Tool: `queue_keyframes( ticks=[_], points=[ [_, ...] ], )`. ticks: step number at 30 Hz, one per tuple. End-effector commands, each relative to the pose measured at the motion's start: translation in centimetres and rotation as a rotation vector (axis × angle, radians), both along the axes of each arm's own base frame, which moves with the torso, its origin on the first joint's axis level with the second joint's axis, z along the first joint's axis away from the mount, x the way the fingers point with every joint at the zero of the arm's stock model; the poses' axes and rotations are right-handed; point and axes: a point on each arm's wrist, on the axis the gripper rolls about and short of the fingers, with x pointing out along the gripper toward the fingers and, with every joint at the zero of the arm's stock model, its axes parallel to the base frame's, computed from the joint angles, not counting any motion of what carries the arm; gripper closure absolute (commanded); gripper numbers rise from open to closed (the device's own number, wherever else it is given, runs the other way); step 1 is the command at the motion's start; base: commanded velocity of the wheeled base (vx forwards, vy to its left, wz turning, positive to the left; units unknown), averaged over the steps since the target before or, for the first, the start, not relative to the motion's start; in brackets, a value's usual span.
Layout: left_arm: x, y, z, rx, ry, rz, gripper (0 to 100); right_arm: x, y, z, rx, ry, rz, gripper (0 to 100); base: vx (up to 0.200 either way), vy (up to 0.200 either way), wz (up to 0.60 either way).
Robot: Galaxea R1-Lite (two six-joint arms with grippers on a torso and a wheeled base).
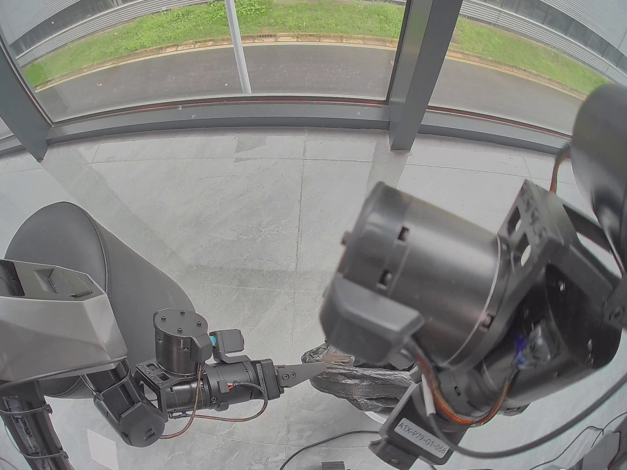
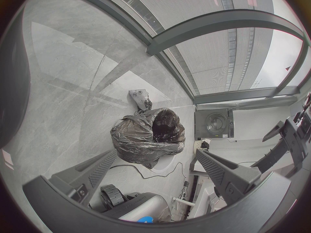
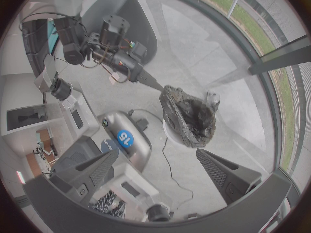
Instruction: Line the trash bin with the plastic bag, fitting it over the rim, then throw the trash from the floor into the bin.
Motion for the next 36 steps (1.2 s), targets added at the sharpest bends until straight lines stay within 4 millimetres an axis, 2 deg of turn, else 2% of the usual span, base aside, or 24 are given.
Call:
queue_keyframes(
  ticks=[1,3,4,5,6,7,8,10,17,27,36],
  points=[
    [-0.3,0.0,0.2,-0.01,-0.017,-0.004,0,-1.6,-4.3,-11.8,0.292,-0.369,0.076,0,0.0,0.0,0.0],
    [-0.3,0.0,0.0,-0.008,-0.013,-0.004,0,-1.5,-5.1,-15.0,0.344,-0.452,0.132,0,0.0,0.0,0.0],
    [-0.3,0.0,0.0,-0.007,-0.012,-0.004,0,-1.5,-5.0,-15.3,0.353,-0.464,0.137,0,0.0,0.0,0.0],
    [-0.3,0.0,-0.2,-0.004,-0.006,-0.005,0,-0.6,-5.1,-17.0,0.401,-0.524,0.142,0,0.0,0.0,0.0],
    [-0.2,0.0,-0.2,-0.004,-0.006,-0.004,0,0.2,-5.3,-17.7,0.416,-0.563,0.123,0,0.0,0.0,0.0],
    [-0.2,0.0,-0.2,-0.004,-0.006,-0.004,0,0.2,-5.3,-17.7,0.416,-0.563,0.123,0,0.0,0.0,0.0],
    [-0.3,0.0,-0.2,-0.005,-0.008,-0.005,0,1.8,-6.0,-18.5,0.415,-0.613,0.097,0,0.0,0.0,0.0],
    [-0.2,0.0,-0.2,-0.005,-0.008,-0.004,0,2.7,-6.9,-19.0,0.432,-0.614,0.107,0,0.0,0.0,0.0],
    [-0.2,0.0,-0.3,-0.003,-0.005,-0.005,0,4.2,-9.0,-19.6,0.44,-0.584,0.075,0,0.0,0.0,0.0],
    [-0.3,0.0,-0.3,-0.002,-0.004,-0.005,0,4.7,-10.8,-20.0,0.427,-0.554,0.053,0,0.0,0.0,0.0],
    [-0.2,0.0,-0.3,-0.004,-0.004,-0.005,0,2.5,-10.1,-20.3,0.45,-0.521,0.132,0,0.0,0.0,0.0]
  ],
)
